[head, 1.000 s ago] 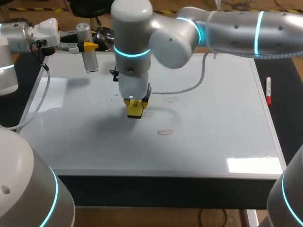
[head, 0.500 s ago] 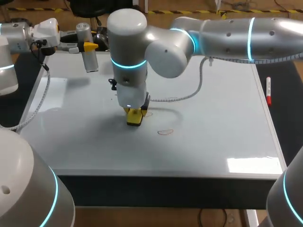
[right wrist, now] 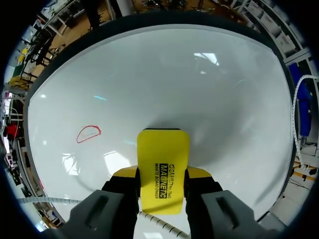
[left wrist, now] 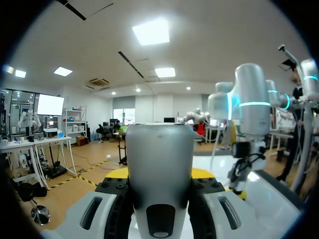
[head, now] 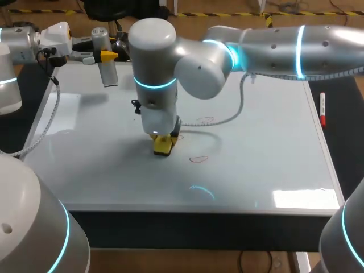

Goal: Pick up the inspection probe, press it on each red-marked spot on the whiteboard one by one, put down the probe, pick up the eraser, and wipe off all the red marks.

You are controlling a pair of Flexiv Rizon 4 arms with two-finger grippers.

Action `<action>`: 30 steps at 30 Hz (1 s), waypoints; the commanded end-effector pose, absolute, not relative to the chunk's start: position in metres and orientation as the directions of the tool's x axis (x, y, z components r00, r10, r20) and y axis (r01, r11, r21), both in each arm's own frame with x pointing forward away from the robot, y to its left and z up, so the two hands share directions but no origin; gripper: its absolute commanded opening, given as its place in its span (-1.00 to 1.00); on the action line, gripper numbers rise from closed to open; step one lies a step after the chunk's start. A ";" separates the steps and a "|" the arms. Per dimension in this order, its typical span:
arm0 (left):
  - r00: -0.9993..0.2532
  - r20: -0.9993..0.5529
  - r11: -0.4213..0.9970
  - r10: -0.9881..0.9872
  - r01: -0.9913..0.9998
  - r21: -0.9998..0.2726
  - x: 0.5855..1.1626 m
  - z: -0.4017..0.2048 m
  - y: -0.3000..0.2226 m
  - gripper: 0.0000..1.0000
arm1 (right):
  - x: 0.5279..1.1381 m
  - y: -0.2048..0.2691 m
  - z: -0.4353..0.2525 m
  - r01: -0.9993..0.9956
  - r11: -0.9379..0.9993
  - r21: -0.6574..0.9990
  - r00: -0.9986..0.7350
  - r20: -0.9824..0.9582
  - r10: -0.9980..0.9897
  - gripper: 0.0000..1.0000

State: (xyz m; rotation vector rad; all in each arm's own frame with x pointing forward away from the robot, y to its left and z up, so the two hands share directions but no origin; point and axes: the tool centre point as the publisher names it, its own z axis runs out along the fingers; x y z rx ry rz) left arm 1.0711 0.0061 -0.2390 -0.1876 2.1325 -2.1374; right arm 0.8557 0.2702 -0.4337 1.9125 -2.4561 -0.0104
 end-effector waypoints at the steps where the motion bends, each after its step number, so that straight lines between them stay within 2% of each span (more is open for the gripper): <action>1: -0.985 0.005 -0.001 -0.171 -0.005 -1.000 1.071 -0.238 0.006 -1.00 | 0.859 0.259 -0.454 -0.966 0.254 0.041 -0.253 0.026 -0.967 -1.00; 19: -0.985 0.005 -0.001 -0.171 -0.005 -1.000 1.071 -0.238 0.006 -1.00 | 0.861 0.201 -0.473 -0.920 0.386 0.073 -0.383 0.055 -0.922 -1.00; 30: -0.985 0.005 -0.001 -0.171 -0.005 -1.000 1.071 -0.238 0.006 -1.00 | 0.865 0.193 -0.463 -0.921 0.388 0.040 -0.384 0.069 -0.921 -1.00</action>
